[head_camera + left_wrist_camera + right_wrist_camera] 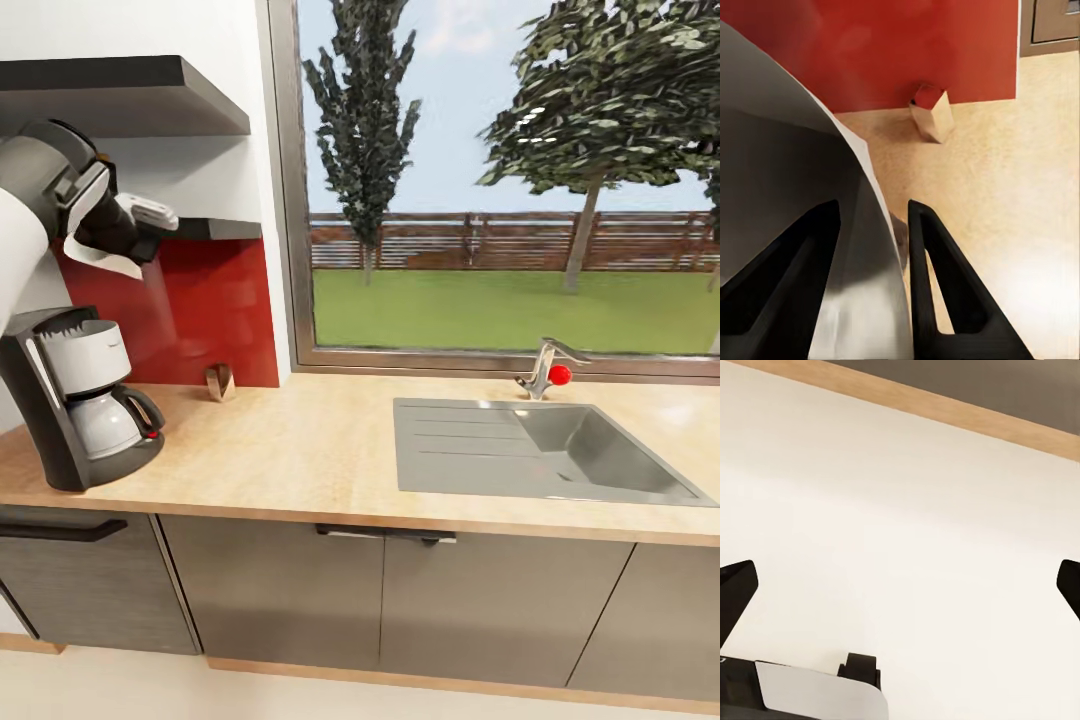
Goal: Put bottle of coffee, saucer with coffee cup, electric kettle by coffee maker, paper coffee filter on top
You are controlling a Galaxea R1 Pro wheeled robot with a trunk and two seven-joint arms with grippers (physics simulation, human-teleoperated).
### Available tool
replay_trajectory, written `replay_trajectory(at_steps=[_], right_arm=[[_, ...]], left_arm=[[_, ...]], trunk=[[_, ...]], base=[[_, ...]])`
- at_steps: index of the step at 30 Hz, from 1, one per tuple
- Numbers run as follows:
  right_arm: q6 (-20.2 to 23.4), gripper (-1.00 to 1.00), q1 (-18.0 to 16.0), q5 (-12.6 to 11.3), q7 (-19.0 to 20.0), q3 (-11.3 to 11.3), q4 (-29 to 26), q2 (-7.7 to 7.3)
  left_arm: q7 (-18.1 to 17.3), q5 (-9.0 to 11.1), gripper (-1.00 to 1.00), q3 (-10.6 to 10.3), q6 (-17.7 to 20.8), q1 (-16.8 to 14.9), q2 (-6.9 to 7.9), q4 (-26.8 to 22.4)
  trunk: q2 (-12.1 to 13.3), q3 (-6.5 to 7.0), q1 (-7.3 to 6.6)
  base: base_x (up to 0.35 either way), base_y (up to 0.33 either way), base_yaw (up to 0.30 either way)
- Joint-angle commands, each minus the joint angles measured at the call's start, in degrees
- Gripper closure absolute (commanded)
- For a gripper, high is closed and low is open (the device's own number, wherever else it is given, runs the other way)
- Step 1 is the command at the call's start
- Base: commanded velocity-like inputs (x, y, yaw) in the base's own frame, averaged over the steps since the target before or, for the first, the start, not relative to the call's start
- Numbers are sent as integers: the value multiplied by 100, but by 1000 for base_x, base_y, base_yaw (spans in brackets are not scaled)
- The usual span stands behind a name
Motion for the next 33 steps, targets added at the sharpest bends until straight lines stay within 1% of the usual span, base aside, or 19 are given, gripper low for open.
replay_trajectory(at_steps=[1, 4, 6, 7, 8, 9, 11, 12, 13, 15, 16, 17, 18, 20, 25, 28, 31, 33], right_arm=[[-16, -100, -4, 13, -4, 36, 5, -3], [-14, -100, -2, 13, -4, 36, 5, -3], [-15, -100, -2, 13, -4, 36, 5, -3], [-16, -100, -1, 13, -4, 36, 5, -3], [-16, -100, -1, 13, -4, 36, 5, -3], [-16, -100, -1, 13, -4, 36, 5, -3], [-16, -100, -1, 13, -4, 36, 5, -3], [-16, -100, -1, 13, -4, 36, 5, -3], [-16, -100, -1, 13, -4, 36, 5, -3], [-16, -100, -1, 13, -4, 36, 5, -3], [-16, -100, -1, 13, -4, 36, 5, -3], [-16, -100, -1, 13, -4, 36, 5, -3], [-16, -100, -1, 13, -4, 36, 5, -3], [-16, -100, -1, 13, -4, 36, 5, -3], [-16, -100, -1, 13, -4, 36, 5, -3], [-16, -100, -1, 13, -4, 36, 5, -3], [-16, -100, -1, 13, -4, 36, 5, -3], [-16, -100, -1, 13, -4, 36, 5, -3]], left_arm=[[-304, -324, 100, -38, 10, -32, 8, 49], [-770, -855, 100, -81, 7, -59, 41, 112], [-1172, -1273, 100, -176, 5, -70, 84, 134], [-1660, -1695, 100, -321, 0, -77, 138, 145], [-1929, -1889, 100, -398, -4, -80, 162, 148], [-2498, -2246, 100, -563, -15, -84, 196, 155], [-3040, -2561, 100, -757, -24, -86, 217, 160], [-3517, -2820, 100, -989, -33, -87, 231, 163], [-3926, -2994, 100, -1239, -38, -88, 248, 164], [-4290, -3106, 100, -1470, -45, -87, 277, 156], [-4611, -3180, 100, -1646, -62, -88, 315, 151], [-4895, -3227, 100, -1764, -94, -89, 378, 141], [-5097, -3258, 100, -1842, -119, -89, 447, 129], [-5308, -3294, 100, -1924, -149, -88, 528, 110], [-5424, -3320, 100, -1973, -166, -89, 602, -35], [-5439, -3324, 100, -1986, -170, -88, 613, -123], [-5448, -3326, 100, -2089, -171, -87, 620, -189], [-5452, -3327, 100, -2279, -171, -87, 623, -226]], trunk=[[-5, -8, 0], [-5, -8, 0], [-5, -8, 0], [-5, -8, 0], [-5, -8, 0], [-5, -8, 0], [-5, -8, 0], [-5, -8, 0], [-5, -8, 0], [-5, -8, 0], [-5, -8, 0], [-5, -8, 0], [-5, -8, 0], [-5, -8, 0], [-5, -8, 0], [-5, -8, 0], [-5, -8, 0], [-5, -8, 0]], base=[[0, 0, 0], [0, 0, 0], [0, 0, 0], [0, 0, 0], [0, 0, 0], [0, 0, 0], [0, 0, 0], [0, 0, 0], [0, 0, 0], [0, 0, 0], [0, 0, 0], [0, 0, 0], [0, 0, 0], [0, 0, 0], [0, 0, 0], [0, 0, 0], [0, 0, 0], [0, 0, 0]])
